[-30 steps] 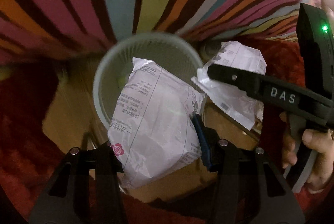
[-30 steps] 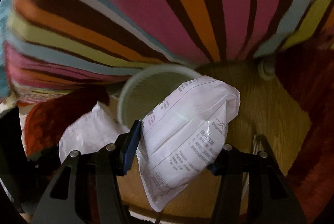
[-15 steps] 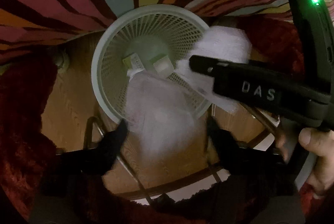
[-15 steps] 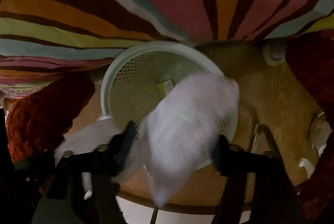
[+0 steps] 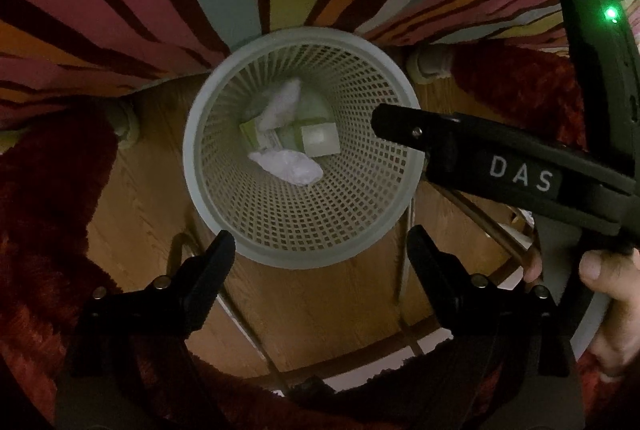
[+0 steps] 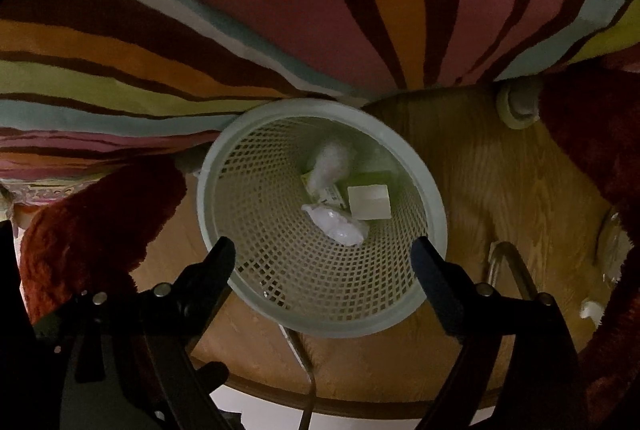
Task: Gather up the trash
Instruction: 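Grasp the teal box with the left tool while the right tool grasps a white box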
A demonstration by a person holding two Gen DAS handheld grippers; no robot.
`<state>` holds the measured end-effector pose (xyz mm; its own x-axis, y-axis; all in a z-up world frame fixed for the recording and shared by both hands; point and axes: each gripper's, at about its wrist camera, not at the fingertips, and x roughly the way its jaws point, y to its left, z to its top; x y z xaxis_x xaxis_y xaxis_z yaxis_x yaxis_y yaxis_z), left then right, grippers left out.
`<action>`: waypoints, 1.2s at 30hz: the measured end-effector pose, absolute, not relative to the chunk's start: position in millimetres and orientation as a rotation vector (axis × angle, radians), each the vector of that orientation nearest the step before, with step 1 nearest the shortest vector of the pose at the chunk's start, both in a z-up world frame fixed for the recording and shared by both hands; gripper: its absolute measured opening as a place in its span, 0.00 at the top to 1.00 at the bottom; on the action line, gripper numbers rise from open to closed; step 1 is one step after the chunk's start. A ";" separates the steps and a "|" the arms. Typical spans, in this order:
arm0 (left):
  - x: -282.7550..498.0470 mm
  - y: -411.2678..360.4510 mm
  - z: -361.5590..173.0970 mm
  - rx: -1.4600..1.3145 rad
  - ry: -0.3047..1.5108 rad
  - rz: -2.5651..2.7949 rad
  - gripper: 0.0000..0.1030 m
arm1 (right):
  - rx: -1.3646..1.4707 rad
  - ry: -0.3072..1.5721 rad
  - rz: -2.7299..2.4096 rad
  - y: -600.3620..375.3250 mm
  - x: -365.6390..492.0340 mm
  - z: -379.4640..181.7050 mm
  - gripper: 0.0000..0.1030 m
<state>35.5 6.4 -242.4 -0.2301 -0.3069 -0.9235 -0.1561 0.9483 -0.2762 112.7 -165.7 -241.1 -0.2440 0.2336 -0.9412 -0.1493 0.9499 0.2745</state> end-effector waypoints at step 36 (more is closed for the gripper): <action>169.3 88.6 -32.6 -0.152 0.852 0.099 0.17 | -0.060 0.799 0.597 -165.3 250.5 12.5 0.17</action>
